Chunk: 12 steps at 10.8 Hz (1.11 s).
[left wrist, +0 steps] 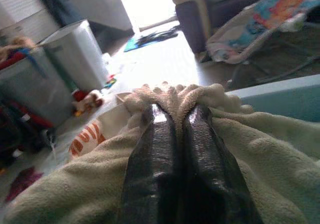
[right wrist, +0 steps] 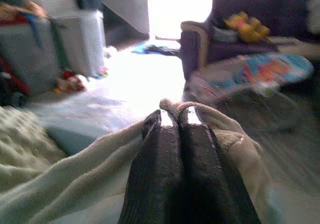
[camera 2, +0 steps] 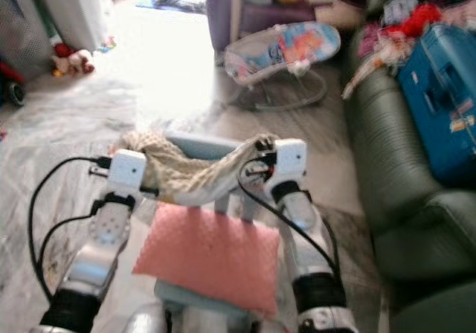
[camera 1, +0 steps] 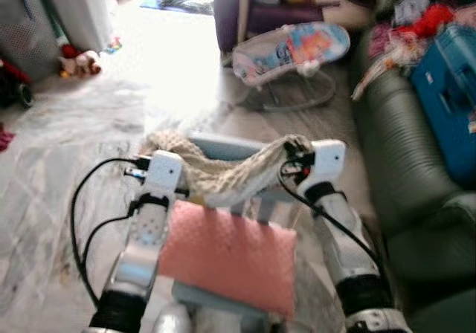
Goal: Move the pillow to the sofa
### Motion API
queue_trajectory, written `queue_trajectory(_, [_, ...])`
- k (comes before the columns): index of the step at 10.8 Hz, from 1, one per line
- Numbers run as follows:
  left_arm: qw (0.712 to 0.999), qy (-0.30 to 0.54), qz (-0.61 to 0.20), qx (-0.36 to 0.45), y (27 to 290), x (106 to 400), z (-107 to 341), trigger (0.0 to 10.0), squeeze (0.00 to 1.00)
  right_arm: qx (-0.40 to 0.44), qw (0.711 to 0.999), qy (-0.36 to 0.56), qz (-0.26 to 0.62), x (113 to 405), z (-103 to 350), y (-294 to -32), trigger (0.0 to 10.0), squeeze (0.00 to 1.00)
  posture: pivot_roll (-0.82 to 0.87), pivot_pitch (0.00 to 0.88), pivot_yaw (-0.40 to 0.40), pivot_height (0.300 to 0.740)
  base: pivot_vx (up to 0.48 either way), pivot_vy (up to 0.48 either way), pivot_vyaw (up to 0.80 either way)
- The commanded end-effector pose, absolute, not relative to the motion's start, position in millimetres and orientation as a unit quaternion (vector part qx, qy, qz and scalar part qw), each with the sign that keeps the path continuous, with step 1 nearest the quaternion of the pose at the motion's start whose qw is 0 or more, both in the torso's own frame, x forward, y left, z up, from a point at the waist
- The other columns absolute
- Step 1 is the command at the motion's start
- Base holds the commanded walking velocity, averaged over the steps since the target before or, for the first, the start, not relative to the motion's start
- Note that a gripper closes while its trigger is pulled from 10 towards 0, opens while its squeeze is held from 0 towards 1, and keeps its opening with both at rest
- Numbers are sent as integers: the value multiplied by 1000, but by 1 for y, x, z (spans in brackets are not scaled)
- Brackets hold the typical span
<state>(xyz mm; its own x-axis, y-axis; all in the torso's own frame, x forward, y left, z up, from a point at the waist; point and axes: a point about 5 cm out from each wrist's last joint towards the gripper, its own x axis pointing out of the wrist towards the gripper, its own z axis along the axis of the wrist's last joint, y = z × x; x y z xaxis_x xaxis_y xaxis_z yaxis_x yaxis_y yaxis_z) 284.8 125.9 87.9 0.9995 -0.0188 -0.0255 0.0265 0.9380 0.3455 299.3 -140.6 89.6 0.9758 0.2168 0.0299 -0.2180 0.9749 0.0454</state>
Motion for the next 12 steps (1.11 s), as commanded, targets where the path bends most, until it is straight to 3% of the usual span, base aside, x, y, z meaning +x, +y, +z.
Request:
queue_trajectory(1, [985, 4, -34, 170, 116, 283, 89, 10000, 0, 26, 995, -13, 99, 299, 90, -145, 10000, 0, 15, 0, -51, 740, 0, 0, 0])
queue_trajectory(12, [990, 9, -53, 132, 110, 276, 88, 10000, 0, 52, 996, 19, 65, 293, 79, -150, 10000, 0, 16, 0, -51, 740, -24, 0, 0])
